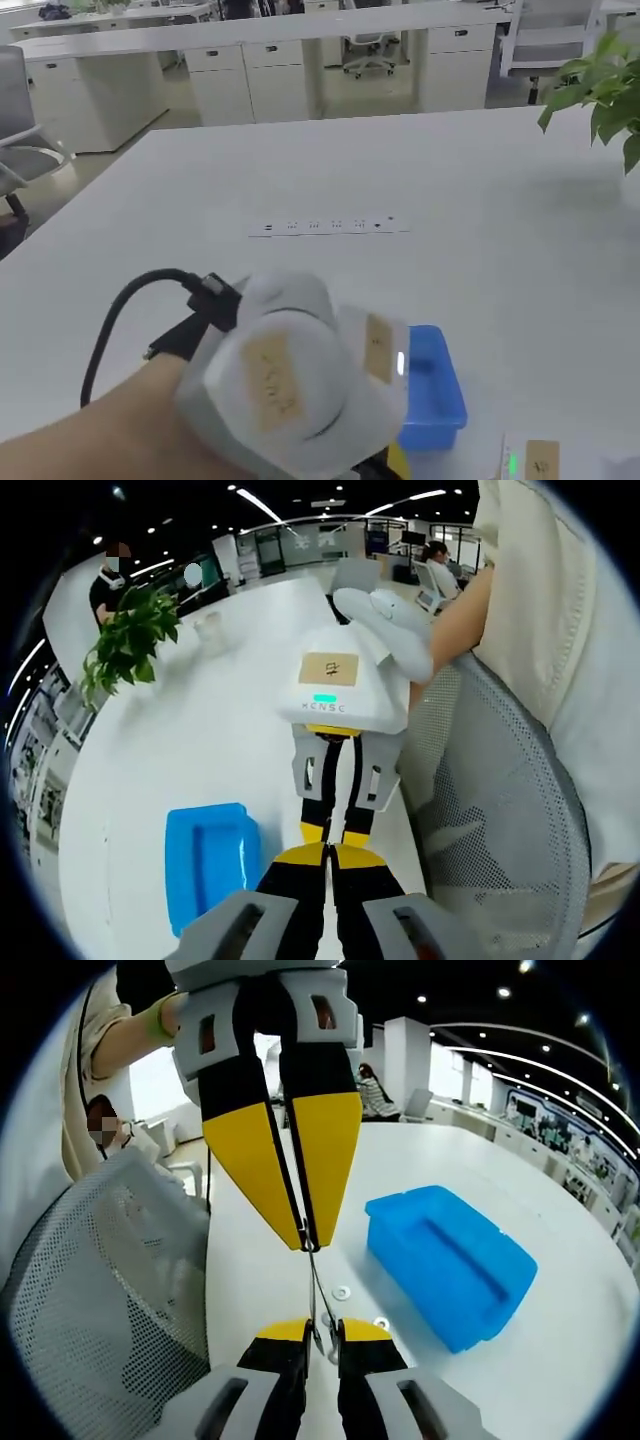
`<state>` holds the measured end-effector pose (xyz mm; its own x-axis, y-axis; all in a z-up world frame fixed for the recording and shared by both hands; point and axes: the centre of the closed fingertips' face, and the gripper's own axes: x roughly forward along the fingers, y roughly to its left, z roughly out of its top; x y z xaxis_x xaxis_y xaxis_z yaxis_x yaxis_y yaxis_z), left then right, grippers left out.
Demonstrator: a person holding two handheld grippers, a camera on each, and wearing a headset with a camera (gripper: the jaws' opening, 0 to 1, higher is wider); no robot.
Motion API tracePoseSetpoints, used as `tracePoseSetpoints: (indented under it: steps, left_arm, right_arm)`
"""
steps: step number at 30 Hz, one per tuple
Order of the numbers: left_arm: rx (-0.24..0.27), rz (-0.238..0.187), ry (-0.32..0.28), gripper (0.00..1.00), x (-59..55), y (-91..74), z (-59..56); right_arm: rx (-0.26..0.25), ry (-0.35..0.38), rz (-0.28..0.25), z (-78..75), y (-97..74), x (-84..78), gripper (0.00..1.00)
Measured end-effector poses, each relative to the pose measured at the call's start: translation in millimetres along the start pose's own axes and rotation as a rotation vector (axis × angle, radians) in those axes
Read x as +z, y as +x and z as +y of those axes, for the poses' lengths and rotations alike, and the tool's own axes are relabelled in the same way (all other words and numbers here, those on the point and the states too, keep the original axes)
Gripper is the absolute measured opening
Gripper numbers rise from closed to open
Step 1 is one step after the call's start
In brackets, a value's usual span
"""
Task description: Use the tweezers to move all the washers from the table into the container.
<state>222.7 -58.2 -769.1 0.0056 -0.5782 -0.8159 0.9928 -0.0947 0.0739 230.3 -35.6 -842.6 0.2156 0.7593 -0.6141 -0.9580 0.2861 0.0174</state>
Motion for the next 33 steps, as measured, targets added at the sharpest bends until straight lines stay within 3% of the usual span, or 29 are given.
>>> tracePoseSetpoints:
  steps: [10, 13, 17, 28, 33]
  left_arm:
    - [-0.018, -0.006, 0.018, 0.0, 7.5, -1.5, 4.3]
    - [-0.023, 0.036, 0.044, 0.0, -0.4, 3.6, 4.8]
    - [-0.044, 0.022, 0.017, 0.0, 2.2, 4.0, 2.6]
    - [-0.09, 0.035, -0.032, 0.0, 1.6, 3.4, -7.8]
    - [-0.092, 0.047, -0.029, 0.0, 0.1, 4.4, -6.6]
  right_arm:
    - [-0.012, 0.035, -0.03, -5.0, -4.6, 3.2, 0.06]
    - [-0.012, 0.039, -0.008, -6.5, -0.8, -4.1, 0.07]
    - [0.001, 0.055, -0.012, -4.3, -2.9, -3.8, 0.06]
    - [0.044, 0.084, -0.007, 7.9, -3.3, -3.9, 0.06]
    - [0.049, 0.078, -0.03, 12.0, -2.4, 4.0, 0.14]
